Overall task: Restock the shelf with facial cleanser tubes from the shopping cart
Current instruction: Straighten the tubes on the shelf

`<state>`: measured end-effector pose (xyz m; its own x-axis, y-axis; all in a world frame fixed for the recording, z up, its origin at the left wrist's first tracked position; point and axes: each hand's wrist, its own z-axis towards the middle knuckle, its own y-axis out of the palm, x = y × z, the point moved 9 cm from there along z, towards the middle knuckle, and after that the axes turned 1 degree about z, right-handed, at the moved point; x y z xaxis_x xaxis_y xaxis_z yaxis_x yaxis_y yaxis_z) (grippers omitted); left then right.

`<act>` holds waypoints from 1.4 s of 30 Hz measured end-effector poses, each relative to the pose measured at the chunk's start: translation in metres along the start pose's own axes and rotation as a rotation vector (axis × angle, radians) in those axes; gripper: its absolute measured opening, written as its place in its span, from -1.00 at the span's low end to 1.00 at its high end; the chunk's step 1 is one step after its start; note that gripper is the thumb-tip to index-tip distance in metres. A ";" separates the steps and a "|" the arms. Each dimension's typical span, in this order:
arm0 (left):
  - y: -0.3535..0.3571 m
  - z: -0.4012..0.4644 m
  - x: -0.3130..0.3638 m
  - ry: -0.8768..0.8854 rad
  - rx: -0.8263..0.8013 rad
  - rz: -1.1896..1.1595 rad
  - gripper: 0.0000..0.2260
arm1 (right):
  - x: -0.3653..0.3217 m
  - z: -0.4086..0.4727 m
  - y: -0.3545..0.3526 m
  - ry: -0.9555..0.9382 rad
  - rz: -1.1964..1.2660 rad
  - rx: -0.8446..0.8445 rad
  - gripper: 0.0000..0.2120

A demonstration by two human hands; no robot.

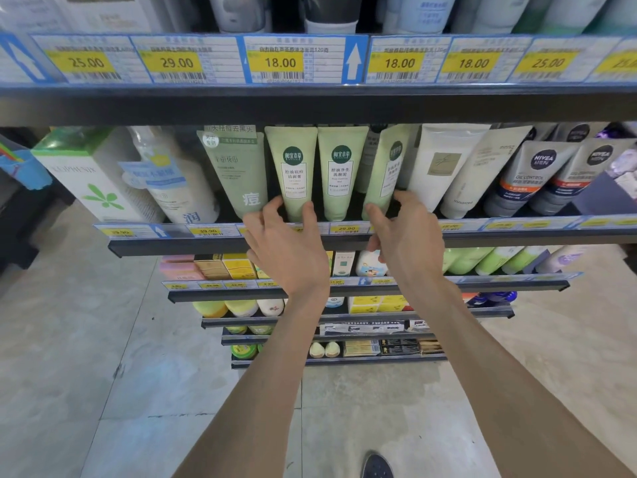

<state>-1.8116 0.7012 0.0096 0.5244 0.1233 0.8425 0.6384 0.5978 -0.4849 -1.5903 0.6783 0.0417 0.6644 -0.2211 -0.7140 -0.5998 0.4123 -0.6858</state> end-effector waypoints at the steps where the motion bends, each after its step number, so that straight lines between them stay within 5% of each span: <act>1: 0.000 0.000 0.000 0.000 0.001 -0.001 -0.59 | 0.000 0.001 0.000 0.006 0.011 0.001 -0.79; 42: -0.002 0.000 0.001 -0.020 0.004 -0.034 -0.62 | -0.010 0.008 -0.001 -0.032 -0.074 0.044 -0.75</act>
<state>-1.8117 0.7001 0.0114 0.4910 0.1189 0.8630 0.6531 0.6054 -0.4550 -1.5932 0.6869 0.0504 0.7208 -0.2242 -0.6559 -0.5286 0.4343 -0.7294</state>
